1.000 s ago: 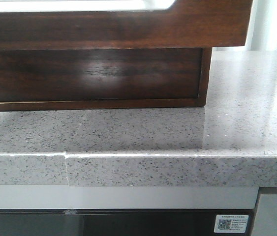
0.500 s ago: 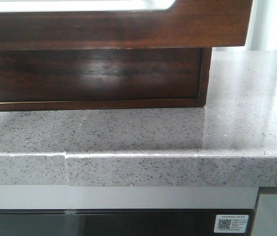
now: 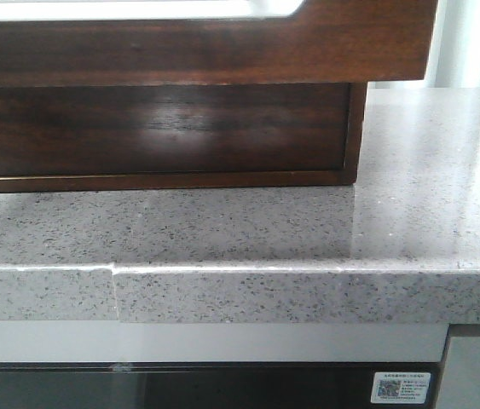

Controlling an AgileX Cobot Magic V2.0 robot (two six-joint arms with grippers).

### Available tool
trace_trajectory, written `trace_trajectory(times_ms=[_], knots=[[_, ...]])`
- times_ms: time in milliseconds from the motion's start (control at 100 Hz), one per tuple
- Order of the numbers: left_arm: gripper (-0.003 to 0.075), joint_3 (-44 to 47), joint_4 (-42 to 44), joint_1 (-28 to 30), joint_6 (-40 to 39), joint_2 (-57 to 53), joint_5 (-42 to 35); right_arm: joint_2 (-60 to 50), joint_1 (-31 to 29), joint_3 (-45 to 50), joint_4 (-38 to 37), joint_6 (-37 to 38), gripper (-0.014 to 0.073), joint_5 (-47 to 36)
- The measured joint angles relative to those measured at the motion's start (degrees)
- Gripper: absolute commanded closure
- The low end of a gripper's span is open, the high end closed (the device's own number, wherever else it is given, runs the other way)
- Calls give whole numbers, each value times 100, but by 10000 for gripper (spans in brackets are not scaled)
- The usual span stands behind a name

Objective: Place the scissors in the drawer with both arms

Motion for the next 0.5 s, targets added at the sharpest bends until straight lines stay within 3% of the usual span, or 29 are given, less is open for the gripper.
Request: trace_trajectory(times_ms=[280,500], knots=[[741,405,350,-2,-71,-781,-371,0,0,4,-8,0,662,13],[741,2096,1300,93,-924,-2105,-1744,0,0,4,-12,0,662,36]])
